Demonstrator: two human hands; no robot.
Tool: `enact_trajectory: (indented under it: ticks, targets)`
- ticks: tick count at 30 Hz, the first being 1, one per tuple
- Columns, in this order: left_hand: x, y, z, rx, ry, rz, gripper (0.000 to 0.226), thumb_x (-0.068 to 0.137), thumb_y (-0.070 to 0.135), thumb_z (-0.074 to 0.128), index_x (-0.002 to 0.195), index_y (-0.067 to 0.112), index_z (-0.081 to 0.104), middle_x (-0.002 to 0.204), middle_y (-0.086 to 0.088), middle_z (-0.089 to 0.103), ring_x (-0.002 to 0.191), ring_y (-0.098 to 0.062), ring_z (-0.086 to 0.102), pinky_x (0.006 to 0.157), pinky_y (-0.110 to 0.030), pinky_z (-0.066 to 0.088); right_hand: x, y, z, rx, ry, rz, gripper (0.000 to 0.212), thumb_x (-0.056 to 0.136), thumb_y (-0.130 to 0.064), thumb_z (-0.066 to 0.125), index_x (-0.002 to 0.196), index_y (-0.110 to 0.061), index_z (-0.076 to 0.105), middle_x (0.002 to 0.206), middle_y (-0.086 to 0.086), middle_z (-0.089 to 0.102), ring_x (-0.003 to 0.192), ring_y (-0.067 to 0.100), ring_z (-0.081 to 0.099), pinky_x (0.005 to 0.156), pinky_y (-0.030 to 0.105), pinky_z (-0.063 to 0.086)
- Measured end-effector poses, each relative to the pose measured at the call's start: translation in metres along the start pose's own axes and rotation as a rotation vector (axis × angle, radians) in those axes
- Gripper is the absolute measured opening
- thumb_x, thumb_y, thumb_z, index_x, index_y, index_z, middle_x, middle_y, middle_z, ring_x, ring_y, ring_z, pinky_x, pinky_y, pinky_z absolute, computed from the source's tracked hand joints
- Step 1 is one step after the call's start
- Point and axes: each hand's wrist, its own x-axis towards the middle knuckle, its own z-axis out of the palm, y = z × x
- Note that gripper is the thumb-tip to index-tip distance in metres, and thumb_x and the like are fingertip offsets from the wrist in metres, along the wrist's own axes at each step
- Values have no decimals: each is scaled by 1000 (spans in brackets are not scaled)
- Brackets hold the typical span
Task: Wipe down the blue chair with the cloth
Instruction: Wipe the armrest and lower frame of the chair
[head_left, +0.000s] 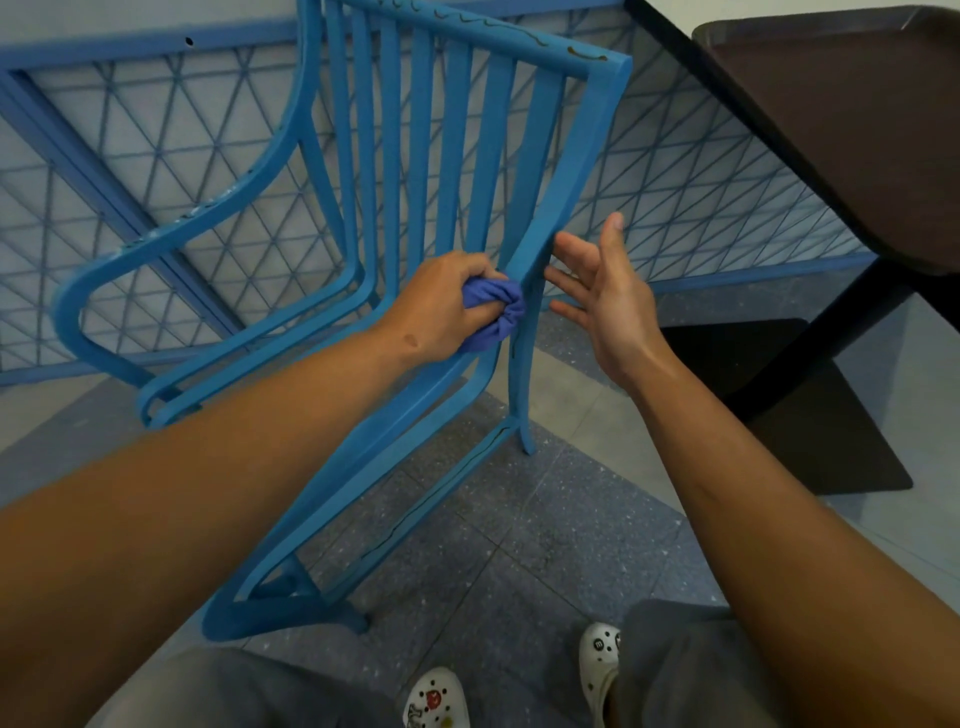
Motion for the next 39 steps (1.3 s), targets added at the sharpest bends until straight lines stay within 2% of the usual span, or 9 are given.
enact_trajectory:
  ticks: [6,10,15,20,26,30,33,36,39]
  targets:
    - [-37,-15,-5,68,-80,-49,9,90,17,74,94,11,69,92,-4,62,83,-21,58,74,-34,47,-17,1,3,-105,-85,11,73,93,-73,38,149,-28,48,141,-23,52,119,7,64,100,37,52]
    - [-51,-10,-14,124,-118,-64,13,88,13,71,80,10,62,77,-2,57,72,-20,53,64,-36,43,-31,5,2,-225,-181,53,33,93,-67,54,120,-51,58,123,-28,60,108,6,70,99,40,55]
    - [-52,2,-22,130,-108,-86,10,87,18,73,95,13,74,87,-3,71,79,-20,64,68,-34,50,-50,9,6,-392,-324,183,25,96,-59,58,115,-43,60,129,-10,66,96,7,74,91,37,57]
    - [-58,30,-12,-94,17,-186,24,90,24,74,112,18,75,101,2,75,89,-14,69,77,-31,56,-67,9,20,-210,-325,294,41,99,-64,47,118,-34,67,113,-4,76,95,21,76,83,41,61]
    - [-63,49,-2,-424,-233,-398,51,95,1,60,144,13,54,131,-5,66,118,-17,63,105,-36,51,-72,22,29,18,-175,461,50,100,-57,53,125,-16,65,111,13,76,93,34,76,85,52,60]
    - [-64,49,3,-712,-305,-452,51,96,-11,52,145,2,47,137,-11,60,122,-20,60,102,-27,52,-69,34,24,76,-135,496,31,99,-43,62,117,-18,68,95,6,78,81,25,77,69,39,62]
    - [-56,43,1,-533,-285,-357,66,98,-3,55,157,6,29,156,-5,43,137,-12,46,104,-19,44,-58,37,15,-60,-99,410,18,97,-32,61,109,-21,70,87,-1,77,69,9,73,58,27,57]
    - [-46,31,1,-235,-143,-167,62,100,12,57,157,16,34,154,3,48,130,-8,51,106,-24,43,-44,40,-5,-472,-54,202,15,93,-28,58,92,-19,70,70,-11,72,55,-3,62,47,14,45]
    - [-35,19,8,-55,-30,-76,57,100,22,58,153,19,38,149,1,51,132,-12,50,106,-23,39,-32,51,-23,-804,-81,133,24,91,-33,58,87,-13,70,75,-5,69,60,6,57,51,23,44]
